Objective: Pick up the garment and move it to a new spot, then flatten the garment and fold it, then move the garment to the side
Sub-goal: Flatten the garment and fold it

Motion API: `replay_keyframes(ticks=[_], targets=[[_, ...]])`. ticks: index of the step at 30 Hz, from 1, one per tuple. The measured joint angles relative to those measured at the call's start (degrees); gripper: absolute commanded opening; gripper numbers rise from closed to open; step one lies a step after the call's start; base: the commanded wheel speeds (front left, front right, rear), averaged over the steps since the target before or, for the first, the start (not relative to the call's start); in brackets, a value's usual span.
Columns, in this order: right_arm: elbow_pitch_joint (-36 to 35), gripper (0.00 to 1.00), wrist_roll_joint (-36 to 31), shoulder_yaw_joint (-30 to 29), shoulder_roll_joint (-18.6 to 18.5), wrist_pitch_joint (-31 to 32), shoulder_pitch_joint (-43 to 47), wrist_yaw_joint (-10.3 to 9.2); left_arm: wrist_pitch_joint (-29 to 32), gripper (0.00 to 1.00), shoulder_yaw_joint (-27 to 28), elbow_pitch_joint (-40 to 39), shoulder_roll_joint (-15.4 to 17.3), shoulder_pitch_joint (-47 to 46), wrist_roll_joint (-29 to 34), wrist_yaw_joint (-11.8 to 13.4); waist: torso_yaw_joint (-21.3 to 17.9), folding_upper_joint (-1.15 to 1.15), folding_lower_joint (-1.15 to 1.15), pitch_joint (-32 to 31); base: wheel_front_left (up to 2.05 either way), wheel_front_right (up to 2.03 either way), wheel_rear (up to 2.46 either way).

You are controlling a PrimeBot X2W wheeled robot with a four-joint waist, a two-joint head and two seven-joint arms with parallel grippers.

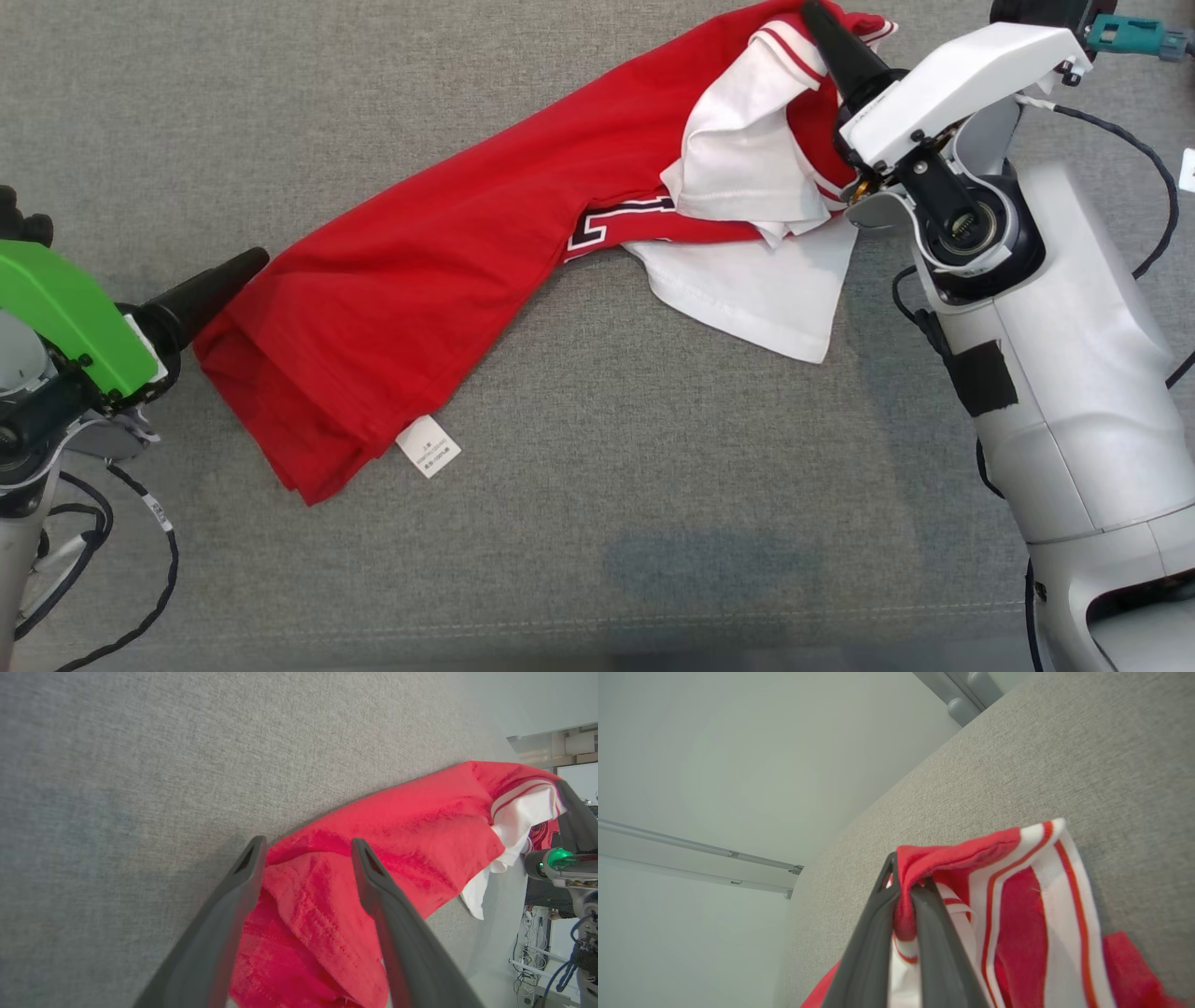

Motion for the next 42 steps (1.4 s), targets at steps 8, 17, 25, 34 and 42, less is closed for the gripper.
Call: replay_keyframes(ticks=[8,17,25,34,42], targets=[[2.16,1.00,-1.24,3.69,-0.10,-1.90,-0.66,0.00,-7.26,1.00,-0.02,3.28,2.77,-1.49,9.13,-1.00,0.45,0.00,0.00,-1.30,0.00,0.00,0.00],[2.75,1.00,-7.90,5.63,-2.97,-6.41,-0.47,2.59,-20.29,1.00,-2.44,-3.19,0.94,1.25,20.20,-1.86,0.35,0.00,0.00,-4.31,0.00,0.00,0.00],[1.07,1.00,-11.59,6.04,-7.05,-11.94,4.69,4.79,-29.48,1.00,-10.42,-5.35,-6.37,11.96,29.13,1.19,0.69,0.00,0.00,-7.97,0.00,0.00,0.00],[-2.49,1.00,-12.67,4.88,-9.42,-16.86,13.74,4.67,-31.74,1.00,-15.40,-3.82,-7.90,20.58,34.26,2.67,0.37,0.00,0.00,-12.61,0.00,0.00,0.00],[-4.76,1.00,-11.79,4.08,-9.22,-17.58,18.55,4.09,-32.95,1.00,-15.38,-3.77,-9.47,22.47,34.59,3.19,-1.56,0.00,0.00,-14.59,0.00,0.00,0.00]])
